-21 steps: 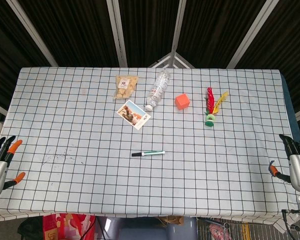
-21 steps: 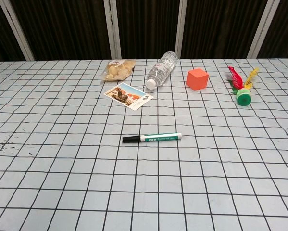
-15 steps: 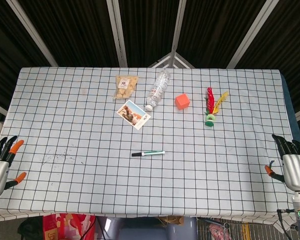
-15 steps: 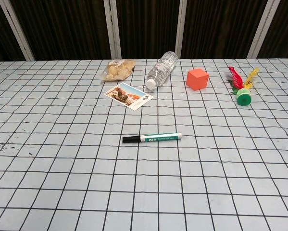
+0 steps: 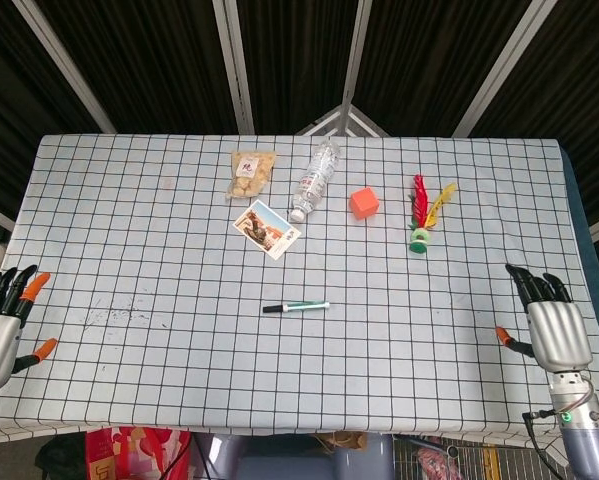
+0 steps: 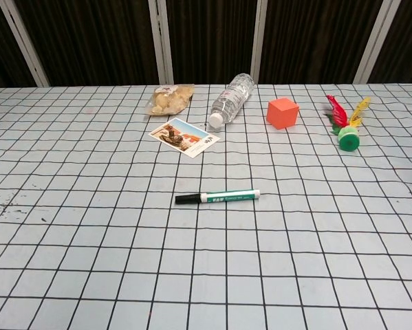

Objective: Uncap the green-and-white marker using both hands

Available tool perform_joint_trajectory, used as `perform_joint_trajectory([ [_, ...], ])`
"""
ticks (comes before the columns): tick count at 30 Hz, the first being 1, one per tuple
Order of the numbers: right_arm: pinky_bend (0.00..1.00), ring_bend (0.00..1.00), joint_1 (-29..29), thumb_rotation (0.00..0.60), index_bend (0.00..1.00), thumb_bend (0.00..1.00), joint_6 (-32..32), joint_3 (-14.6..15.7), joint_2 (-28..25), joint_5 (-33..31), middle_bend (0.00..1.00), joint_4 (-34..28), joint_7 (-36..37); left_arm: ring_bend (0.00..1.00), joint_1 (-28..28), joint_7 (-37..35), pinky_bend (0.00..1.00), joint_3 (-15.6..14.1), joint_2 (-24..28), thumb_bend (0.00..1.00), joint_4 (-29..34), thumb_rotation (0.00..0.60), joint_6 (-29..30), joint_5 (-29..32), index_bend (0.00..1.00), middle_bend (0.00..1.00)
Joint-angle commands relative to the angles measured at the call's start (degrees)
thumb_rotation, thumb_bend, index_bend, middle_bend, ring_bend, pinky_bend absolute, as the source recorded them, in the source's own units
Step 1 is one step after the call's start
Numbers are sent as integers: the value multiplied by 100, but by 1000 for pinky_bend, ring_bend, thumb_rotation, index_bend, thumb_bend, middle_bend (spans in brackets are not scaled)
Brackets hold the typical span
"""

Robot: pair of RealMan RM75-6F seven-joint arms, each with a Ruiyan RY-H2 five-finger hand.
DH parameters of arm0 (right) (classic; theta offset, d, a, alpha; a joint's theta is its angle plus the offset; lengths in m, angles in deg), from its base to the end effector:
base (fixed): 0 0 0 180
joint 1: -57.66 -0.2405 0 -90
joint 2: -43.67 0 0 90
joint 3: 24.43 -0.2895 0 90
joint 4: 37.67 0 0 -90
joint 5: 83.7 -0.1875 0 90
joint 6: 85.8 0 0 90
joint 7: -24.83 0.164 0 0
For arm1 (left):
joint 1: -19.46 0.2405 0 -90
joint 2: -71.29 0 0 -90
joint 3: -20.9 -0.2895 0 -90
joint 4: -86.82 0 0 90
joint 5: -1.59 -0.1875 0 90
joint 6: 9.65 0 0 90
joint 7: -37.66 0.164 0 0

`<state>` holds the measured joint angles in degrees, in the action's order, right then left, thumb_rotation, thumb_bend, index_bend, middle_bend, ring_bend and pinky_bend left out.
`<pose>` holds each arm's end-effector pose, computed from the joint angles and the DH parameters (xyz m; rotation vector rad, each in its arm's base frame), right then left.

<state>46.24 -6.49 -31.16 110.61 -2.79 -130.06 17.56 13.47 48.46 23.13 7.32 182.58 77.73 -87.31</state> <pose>-0.3157 -0.2512 0.1775 1.4229 -0.8460 0.8809 -0.3081 0.2045 0.1916 -1.4623 -0.7441 -0.8684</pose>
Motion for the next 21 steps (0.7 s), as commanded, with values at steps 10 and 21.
perform_joint_trajectory([
  [10, 141, 241, -1030, 600, 299, 219, -860, -417, 936, -203, 212, -673, -1291, 0, -64, 123, 0, 53, -130, 256, -64, 600, -70, 61, 106, 42],
  [21, 141, 260, -2174, 600, 326, 219, -1588, -910, 2664, -1200, 315, -21, -2563, 0, -93, 151, 0, 88, -167, 257, -175, 600, -143, 171, 106, 43],
])
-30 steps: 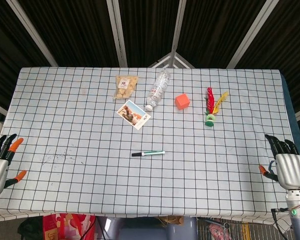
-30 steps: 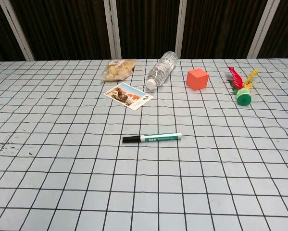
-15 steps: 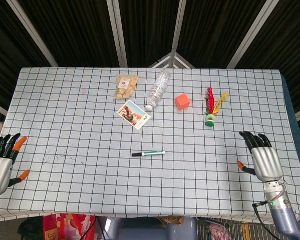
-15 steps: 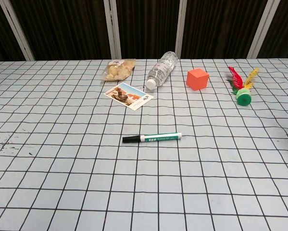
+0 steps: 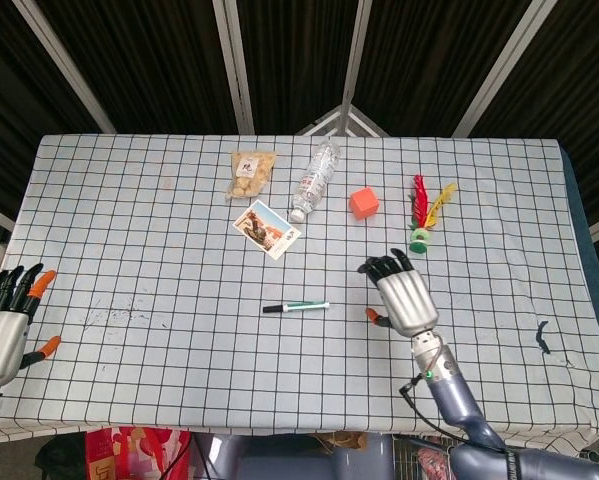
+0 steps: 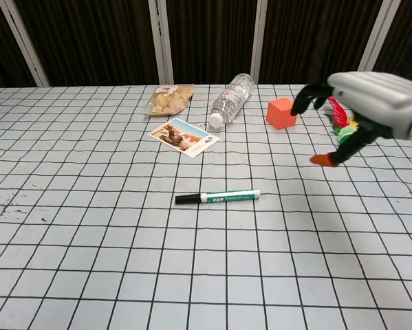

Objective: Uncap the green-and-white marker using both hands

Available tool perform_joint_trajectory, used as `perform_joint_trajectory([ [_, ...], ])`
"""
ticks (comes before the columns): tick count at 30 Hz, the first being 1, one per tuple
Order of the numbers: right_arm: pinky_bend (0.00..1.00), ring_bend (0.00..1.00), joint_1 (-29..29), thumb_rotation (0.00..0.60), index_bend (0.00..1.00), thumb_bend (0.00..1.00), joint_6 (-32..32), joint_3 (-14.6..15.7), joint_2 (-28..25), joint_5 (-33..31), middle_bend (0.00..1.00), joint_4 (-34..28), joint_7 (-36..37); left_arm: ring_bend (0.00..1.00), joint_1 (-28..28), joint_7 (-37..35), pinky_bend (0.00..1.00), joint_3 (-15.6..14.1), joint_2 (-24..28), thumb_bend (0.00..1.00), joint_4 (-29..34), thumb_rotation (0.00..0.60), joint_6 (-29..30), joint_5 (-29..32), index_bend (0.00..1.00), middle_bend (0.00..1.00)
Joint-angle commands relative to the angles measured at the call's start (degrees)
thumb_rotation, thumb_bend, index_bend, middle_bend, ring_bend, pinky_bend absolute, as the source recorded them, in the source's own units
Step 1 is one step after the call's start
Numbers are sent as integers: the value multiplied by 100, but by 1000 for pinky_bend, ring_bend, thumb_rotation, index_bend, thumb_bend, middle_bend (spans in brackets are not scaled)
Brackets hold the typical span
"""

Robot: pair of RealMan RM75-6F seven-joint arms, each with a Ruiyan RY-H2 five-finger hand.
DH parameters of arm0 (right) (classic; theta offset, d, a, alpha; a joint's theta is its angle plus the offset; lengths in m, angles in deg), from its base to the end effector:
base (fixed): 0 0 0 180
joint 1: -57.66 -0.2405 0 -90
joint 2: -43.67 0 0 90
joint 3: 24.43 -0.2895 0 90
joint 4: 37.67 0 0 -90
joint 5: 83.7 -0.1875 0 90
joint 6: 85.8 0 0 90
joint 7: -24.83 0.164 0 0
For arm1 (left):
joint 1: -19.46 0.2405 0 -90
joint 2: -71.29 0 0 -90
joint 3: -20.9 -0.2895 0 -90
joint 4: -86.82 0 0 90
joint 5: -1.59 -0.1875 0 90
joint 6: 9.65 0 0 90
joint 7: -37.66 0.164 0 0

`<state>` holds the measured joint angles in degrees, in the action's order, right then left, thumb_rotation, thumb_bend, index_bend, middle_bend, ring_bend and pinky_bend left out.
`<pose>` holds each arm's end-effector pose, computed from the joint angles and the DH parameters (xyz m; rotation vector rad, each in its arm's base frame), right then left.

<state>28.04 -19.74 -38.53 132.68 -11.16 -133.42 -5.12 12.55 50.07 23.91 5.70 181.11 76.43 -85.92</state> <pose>-0.1721 -0.3295 0.0312 1.7009 -0.8504 1.0422 -0.3117 0.2127 0.1841 -1.4640 -0.7322 -0.8428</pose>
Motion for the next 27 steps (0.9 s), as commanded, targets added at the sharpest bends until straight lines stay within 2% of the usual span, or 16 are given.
perform_joint_trajectory([
  [1, 141, 261, -410, 600, 326, 219, -306, -177, 539, -416, 324, 380, -333, 0, -2, -21, 0, 15, -9, 256, -44, 600, -25, 55, 106, 43],
  [6, 141, 264, -695, 600, 338, 219, -534, -116, 961, -684, 374, 800, -554, 0, -24, -95, 0, 37, -41, 257, -150, 600, -124, 182, 106, 43],
  [10, 141, 271, -953, 600, 350, 219, -803, -61, 1434, -894, 405, 1392, -515, 0, -44, -61, 0, 55, -63, 256, -226, 600, -179, 262, 106, 43],
  [19, 141, 294, -1057, 600, 366, 219, -793, 72, 1730, -885, 473, 1867, -355, 0, -52, -99, 0, 96, -51, 257, -220, 600, -181, 338, 106, 43],
  [27, 141, 320, -1203, 600, 434, 222, -767, 78, 1965, -764, 514, 2167, -209, 0, -86, -6, 0, 105, -96, 257, -207, 600, -210, 363, 106, 43],
])
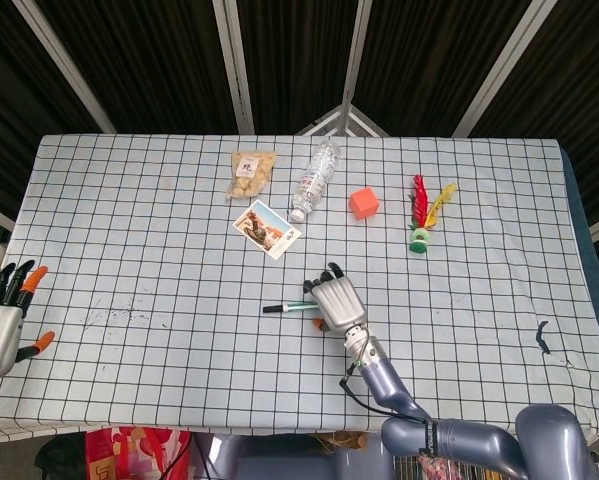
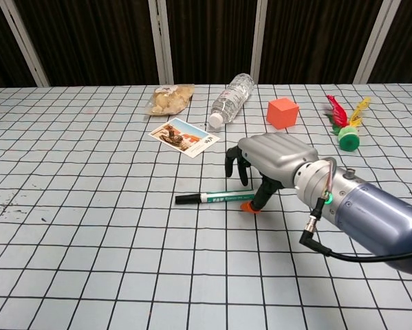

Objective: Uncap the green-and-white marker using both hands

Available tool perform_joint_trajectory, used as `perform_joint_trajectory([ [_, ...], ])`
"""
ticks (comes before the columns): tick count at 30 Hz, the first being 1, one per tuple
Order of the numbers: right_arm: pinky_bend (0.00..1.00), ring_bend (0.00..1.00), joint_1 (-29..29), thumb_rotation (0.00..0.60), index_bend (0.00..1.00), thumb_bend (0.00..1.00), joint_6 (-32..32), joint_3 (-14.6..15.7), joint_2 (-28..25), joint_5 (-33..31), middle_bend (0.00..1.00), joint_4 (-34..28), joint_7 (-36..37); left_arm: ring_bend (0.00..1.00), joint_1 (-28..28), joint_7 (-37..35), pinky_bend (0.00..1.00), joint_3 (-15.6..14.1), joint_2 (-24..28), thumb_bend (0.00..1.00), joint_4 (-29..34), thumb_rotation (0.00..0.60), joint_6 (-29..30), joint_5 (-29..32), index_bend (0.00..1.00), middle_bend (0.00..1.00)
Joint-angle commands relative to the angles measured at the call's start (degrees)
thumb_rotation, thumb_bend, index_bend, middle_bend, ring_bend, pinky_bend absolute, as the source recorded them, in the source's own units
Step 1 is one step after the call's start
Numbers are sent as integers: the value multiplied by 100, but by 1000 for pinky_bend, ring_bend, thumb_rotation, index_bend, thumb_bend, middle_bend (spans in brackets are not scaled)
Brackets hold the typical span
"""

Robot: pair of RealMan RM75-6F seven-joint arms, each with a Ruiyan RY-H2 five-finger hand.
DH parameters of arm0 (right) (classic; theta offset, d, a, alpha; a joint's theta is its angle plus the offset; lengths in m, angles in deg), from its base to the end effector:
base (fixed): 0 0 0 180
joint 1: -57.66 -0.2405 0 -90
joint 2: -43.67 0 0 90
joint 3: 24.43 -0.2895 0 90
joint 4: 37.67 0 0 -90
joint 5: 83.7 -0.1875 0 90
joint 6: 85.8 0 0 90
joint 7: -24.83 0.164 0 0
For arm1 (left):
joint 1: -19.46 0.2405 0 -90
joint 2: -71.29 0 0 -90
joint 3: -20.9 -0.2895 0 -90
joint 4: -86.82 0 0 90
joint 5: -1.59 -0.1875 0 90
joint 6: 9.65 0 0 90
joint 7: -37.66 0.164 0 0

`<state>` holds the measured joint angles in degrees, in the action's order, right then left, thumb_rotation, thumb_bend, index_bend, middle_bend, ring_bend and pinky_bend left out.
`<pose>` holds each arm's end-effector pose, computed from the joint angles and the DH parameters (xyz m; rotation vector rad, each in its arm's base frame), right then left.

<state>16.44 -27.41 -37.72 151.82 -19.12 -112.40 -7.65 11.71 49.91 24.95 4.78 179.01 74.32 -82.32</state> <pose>-0.1315 -0.3542 -0.0919 1.8680 -0.8812 0.9302 -0.3243 0.2220 0.1824 -1.4366 -0.7554 -0.7970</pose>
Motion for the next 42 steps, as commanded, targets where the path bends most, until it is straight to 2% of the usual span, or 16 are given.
perform_joint_trajectory([
  [1, 141, 320, -60, 600, 445, 225, -11, -1, 71, 38, 515, 103, 58, 0, -5, 26, 0, 2, -4, 256, 2, 600, -2, 8, 106, 43],
  [13, 141, 337, -195, 600, 591, 304, -112, -2, 266, 49, 524, 507, 216, 0, -21, 29, 0, 4, -41, 257, -76, 600, -62, 98, 106, 44],
  [27, 141, 345, -280, 600, 597, 402, -235, 4, 268, -81, 527, 588, 143, 0, -12, -2, 0, 16, -96, 257, -192, 600, -61, 178, 109, 44],
  [38, 141, 345, -310, 600, 595, 411, -320, 47, 334, -201, 527, 734, 79, 0, 6, 14, 0, 33, -103, 257, -180, 600, -15, 205, 110, 43],
  [42, 141, 352, -317, 600, 557, 412, -305, 36, 328, -208, 527, 736, 75, 0, 8, 7, 0, 47, -108, 257, -168, 600, -15, 237, 114, 42],
])
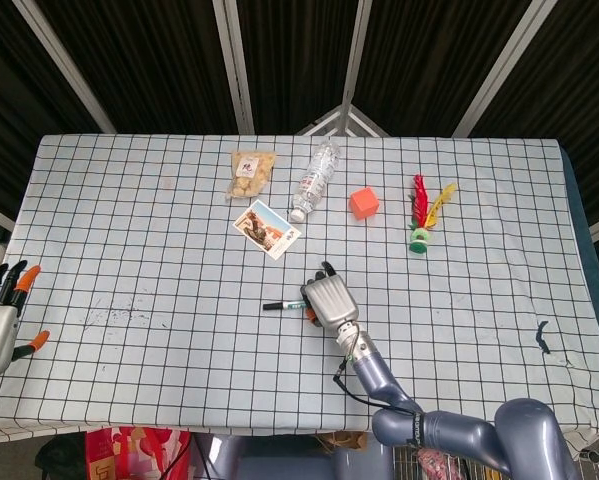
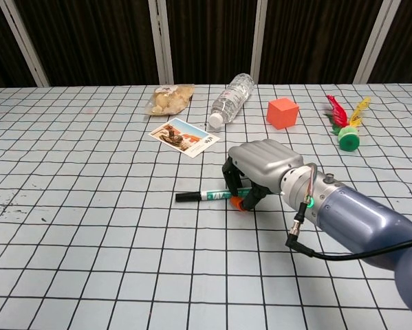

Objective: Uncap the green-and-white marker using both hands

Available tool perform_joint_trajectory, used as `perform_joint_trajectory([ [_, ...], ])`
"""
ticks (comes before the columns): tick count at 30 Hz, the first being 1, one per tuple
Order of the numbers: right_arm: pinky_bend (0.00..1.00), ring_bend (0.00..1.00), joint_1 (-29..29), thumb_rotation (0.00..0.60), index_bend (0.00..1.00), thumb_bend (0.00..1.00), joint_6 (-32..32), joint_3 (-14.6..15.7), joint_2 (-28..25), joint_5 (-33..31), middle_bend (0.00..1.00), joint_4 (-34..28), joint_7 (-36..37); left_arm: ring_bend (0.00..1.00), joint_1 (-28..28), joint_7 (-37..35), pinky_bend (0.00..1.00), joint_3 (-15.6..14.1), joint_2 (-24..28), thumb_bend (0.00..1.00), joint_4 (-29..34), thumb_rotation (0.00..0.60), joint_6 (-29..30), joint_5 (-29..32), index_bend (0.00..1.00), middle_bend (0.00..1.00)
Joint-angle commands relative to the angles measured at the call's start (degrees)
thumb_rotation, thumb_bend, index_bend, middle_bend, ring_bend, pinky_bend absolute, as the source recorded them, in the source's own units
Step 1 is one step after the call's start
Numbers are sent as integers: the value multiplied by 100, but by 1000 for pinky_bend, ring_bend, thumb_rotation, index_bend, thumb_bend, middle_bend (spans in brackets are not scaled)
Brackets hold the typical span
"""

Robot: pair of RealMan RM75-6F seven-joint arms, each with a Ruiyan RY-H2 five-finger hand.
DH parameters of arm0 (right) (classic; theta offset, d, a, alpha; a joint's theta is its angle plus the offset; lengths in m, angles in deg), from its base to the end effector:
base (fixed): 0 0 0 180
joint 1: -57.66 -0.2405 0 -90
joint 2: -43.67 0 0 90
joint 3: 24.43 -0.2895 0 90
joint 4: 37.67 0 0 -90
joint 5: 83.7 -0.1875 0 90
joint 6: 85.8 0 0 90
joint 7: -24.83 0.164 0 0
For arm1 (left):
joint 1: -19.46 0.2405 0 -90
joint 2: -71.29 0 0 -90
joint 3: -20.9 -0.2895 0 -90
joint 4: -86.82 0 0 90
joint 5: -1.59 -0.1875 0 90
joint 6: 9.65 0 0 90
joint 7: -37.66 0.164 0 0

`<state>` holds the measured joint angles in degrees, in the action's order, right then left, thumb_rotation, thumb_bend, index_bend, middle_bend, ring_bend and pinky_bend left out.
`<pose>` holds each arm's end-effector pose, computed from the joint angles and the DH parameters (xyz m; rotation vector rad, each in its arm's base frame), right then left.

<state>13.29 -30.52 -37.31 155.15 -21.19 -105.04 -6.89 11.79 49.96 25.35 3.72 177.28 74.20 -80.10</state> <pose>-0.1314 -0.3650 -0.1148 1.9059 -0.8685 0.8642 -0.3343 0.2234 0.1817 -1.4023 -0.7649 -0.7689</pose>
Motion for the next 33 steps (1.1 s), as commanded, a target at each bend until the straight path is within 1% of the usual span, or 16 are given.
perform_joint_trajectory([
  [1, 141, 354, -4, 600, 554, 412, 12, -10, -9, -3, 527, -5, -2, 0, 3, 7, 0, 11, -4, 257, 5, 600, -3, 29, 117, 41],
  [3, 141, 369, -6, 600, 554, 425, 34, -30, -27, -12, 542, -27, -10, 0, 8, 38, 0, 20, -12, 257, 2, 600, 6, 57, 122, 39],
  [7, 141, 409, -23, 600, 554, 481, 37, -30, -70, -19, 607, -75, -69, 0, 16, 16, 0, 31, -28, 257, 2, 600, -1, 99, 124, 38],
  [12, 141, 465, -38, 600, 583, 557, -41, 36, -79, -21, 671, -50, -75, 0, 33, -45, 0, 46, 0, 257, -3, 600, 20, 122, 124, 37],
  [16, 148, 483, -30, 600, 584, 599, -36, 67, -114, 66, 689, -61, 41, 0, 56, -116, 0, 66, 28, 257, 11, 600, 57, 143, 128, 37],
  [22, 153, 489, 33, 600, 590, 634, 183, 62, -287, 268, 688, -256, 168, 0, 65, -182, 0, 71, -1, 256, -69, 600, 43, 178, 130, 36],
  [28, 163, 503, 163, 600, 600, 658, 636, 55, -697, 751, 693, -802, 466, 0, 35, -259, 0, 71, -71, 256, -147, 600, 14, 140, 131, 36],
  [33, 163, 503, 304, 600, 600, 658, 996, 55, -1241, 1174, 693, -1503, 661, 0, -55, -241, 0, 43, -159, 257, -127, 600, 62, -134, 131, 36],
])
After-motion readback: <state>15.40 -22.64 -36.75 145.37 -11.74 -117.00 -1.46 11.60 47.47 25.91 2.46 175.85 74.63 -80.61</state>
